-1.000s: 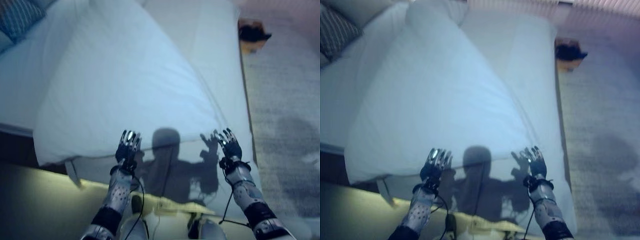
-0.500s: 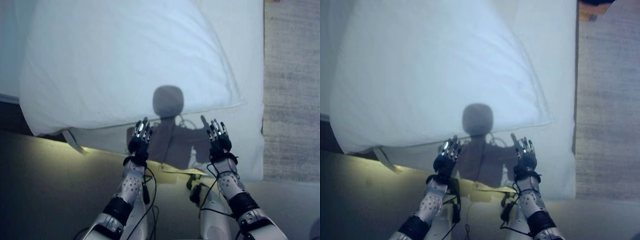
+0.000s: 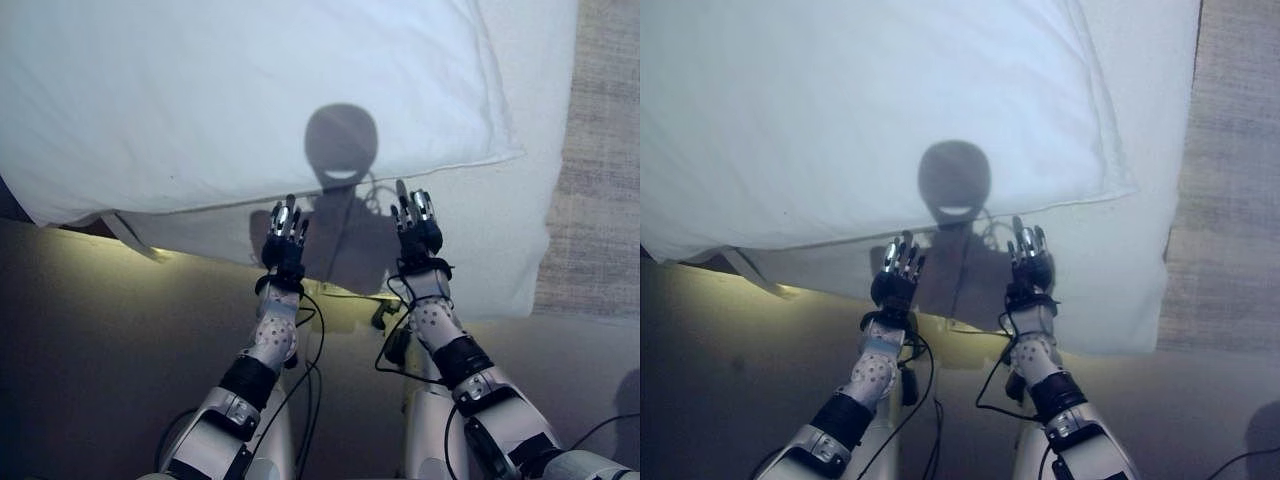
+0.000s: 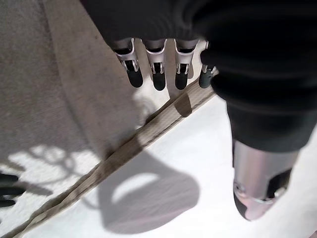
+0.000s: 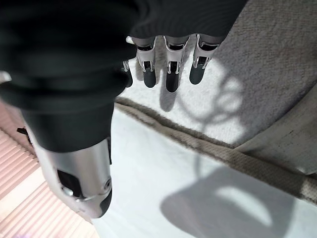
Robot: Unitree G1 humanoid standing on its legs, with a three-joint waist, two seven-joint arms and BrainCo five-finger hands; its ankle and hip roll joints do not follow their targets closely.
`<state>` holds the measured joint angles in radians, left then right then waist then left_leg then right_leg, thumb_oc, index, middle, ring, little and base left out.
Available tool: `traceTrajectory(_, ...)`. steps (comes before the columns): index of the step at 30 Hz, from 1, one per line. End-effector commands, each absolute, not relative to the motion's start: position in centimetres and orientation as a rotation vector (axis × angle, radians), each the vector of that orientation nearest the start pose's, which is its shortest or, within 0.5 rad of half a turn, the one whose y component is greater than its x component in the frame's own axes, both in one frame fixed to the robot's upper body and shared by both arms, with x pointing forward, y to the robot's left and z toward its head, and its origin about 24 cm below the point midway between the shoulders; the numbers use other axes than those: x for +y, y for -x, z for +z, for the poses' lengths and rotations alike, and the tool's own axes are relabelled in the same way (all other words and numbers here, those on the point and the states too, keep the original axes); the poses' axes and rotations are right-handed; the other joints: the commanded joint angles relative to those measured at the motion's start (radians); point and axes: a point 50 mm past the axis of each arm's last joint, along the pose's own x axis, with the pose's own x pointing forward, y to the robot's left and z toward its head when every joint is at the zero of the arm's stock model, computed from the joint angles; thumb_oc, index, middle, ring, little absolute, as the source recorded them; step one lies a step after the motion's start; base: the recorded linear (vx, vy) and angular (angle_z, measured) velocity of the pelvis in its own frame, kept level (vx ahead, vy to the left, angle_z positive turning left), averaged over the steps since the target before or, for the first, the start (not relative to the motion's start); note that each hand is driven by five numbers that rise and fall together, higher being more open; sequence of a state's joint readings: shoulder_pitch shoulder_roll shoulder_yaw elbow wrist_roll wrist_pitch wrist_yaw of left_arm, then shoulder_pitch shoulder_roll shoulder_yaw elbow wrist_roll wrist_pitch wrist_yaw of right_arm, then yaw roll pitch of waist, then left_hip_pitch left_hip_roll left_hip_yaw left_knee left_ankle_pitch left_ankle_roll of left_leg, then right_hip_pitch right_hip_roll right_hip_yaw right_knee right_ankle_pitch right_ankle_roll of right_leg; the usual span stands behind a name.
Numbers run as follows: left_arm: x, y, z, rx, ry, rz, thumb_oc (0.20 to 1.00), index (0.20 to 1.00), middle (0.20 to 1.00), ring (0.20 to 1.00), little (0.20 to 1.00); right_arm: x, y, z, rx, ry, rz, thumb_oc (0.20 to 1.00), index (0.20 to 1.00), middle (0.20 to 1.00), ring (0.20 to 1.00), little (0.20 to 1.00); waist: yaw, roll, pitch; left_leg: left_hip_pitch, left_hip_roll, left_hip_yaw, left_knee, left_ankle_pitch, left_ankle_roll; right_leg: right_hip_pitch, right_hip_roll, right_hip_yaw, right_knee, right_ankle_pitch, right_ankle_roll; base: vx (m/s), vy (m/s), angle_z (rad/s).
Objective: Make the bed
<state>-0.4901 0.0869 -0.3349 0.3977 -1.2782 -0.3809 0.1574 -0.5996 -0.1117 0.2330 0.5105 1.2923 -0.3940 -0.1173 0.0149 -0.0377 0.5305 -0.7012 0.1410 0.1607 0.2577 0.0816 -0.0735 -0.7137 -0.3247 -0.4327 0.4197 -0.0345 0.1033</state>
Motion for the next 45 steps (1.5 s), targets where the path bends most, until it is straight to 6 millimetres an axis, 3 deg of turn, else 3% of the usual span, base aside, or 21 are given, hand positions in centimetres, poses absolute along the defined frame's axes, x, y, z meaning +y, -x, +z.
traceTrajectory(1, 8.4, -32.6, 11.9, -0.189, 1.068, -0.173, 1.000, 1.000, 1.000, 1.000, 1.000, -12.4, -35.1, 13.6, -0.322, -1.160, 0.098, 1.000, 1.000, 1.000, 1.000, 1.000, 0.012, 0.017, -0.010, -0.010, -0.005, -0.009, 0.050, -0.086, -0.016, 0.000, -0.018, 0.025, -0.074, 0.113, 0.087, 0.00, 0.000, 0.00)
traceTrajectory(13, 7.4, -32.5, 13.4, -0.231, 1.012, -0.278, 1.000, 1.000, 1.000, 1.000, 1.000, -12.6, -36.5, 16.7, -0.406, -1.218, 0.156, 1.000, 1.000, 1.000, 1.000, 1.000, 0.031, 0.040, -0.010, -0.061, -0.024, -0.020, 0.033, -0.080, -0.011, -0.054, -0.026, 0.014, -0.060, 0.111, 0.093, 0.00, -0.005, 0.04)
traceTrajectory(29, 7.1, -32.1, 13.4, -0.244, 0.980, -0.330, 1.000, 1.000, 1.000, 1.000, 1.000, -13.4, -37.0, 20.5, -0.528, -1.177, 0.208, 1.000, 1.000, 1.000, 1.000, 1.000, 0.040, 0.049, -0.010, -0.079, -0.032, -0.022, 0.024, -0.081, -0.004, -0.079, -0.031, 0.010, -0.054, 0.109, 0.097, 0.00, 0.000, 0.00)
traceTrajectory(39, 6.8, -32.0, 13.6, -0.248, 0.975, -0.346, 1.000, 1.000, 1.000, 1.000, 1.000, -15.3, -38.1, 20.9, -0.520, -1.124, 0.078, 1.000, 1.000, 1.000, 1.000, 1.000, 0.044, 0.056, -0.010, -0.081, -0.038, -0.021, 0.026, -0.088, 0.000, -0.086, -0.033, 0.011, -0.046, 0.106, 0.100, 0.00, 0.002, 0.01)
traceTrajectory(45, 6.5, -32.0, 14.1, -0.259, 0.975, -0.355, 1.000, 1.000, 1.000, 1.000, 1.000, -18.0, -39.2, 21.0, -0.504, -1.106, -0.085, 1.000, 1.000, 1.000, 1.000, 1.000, 0.049, 0.069, -0.010, -0.087, -0.044, -0.024, 0.026, -0.091, 0.003, -0.095, -0.035, 0.016, -0.043, 0.104, 0.102, 0.00, 0.000, 0.00)
